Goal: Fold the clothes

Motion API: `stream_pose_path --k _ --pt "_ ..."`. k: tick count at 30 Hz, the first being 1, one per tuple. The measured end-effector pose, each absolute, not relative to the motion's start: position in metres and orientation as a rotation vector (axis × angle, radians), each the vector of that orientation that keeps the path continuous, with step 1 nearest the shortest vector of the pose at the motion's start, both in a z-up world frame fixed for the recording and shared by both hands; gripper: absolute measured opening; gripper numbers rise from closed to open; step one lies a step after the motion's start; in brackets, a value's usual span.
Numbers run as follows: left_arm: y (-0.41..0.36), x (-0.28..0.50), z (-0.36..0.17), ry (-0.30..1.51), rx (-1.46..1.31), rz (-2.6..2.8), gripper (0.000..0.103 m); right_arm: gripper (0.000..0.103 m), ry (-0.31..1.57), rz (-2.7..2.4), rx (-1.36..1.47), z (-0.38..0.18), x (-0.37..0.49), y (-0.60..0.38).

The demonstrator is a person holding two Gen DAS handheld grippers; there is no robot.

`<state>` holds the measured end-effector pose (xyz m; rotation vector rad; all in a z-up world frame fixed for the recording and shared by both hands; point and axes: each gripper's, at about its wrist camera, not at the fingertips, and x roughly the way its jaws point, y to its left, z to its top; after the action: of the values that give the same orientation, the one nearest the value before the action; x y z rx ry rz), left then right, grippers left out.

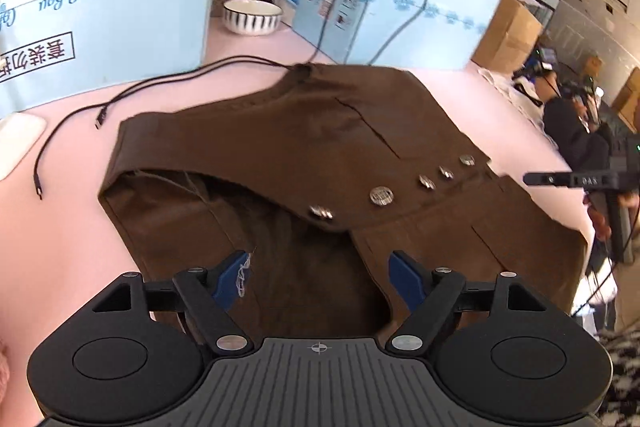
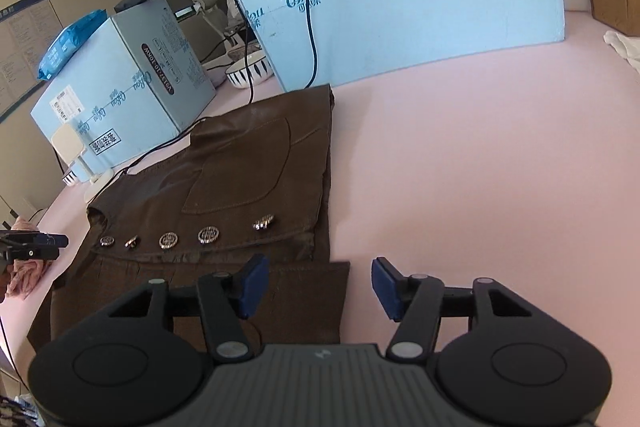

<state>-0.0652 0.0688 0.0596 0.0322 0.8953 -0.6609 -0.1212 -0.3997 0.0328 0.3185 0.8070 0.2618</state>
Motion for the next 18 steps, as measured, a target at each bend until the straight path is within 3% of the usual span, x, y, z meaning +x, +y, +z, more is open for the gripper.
stream_pose_path --k 2,8,10,12,13,18 --pt "0.059 -0.075 0.051 0.908 0.066 -0.689 0.078 0.053 0.818 0.259 0.316 0.028 -0.126 -0.397" --pt "0.044 -0.082 0.03 0.921 0.126 -0.693 0.078 0.017 0.798 0.211 0.22 0.029 -0.127 -0.378" --pt "0.045 -0.088 0.029 0.907 0.14 -0.671 0.074 0.014 0.778 0.198 0.184 0.031 -0.128 -0.374" --pt "0.047 -0.094 0.031 0.907 0.153 -0.627 0.059 0.011 0.753 0.195 0.157 0.033 -0.13 -0.37" --pt "0.048 -0.099 0.032 0.908 0.161 -0.612 0.056 0.01 0.74 0.195 0.142 0.034 -0.13 -0.368" --pt "0.059 -0.109 0.035 0.913 0.158 -0.566 0.057 0.01 0.737 0.205 0.074 0.035 -0.124 -0.353"
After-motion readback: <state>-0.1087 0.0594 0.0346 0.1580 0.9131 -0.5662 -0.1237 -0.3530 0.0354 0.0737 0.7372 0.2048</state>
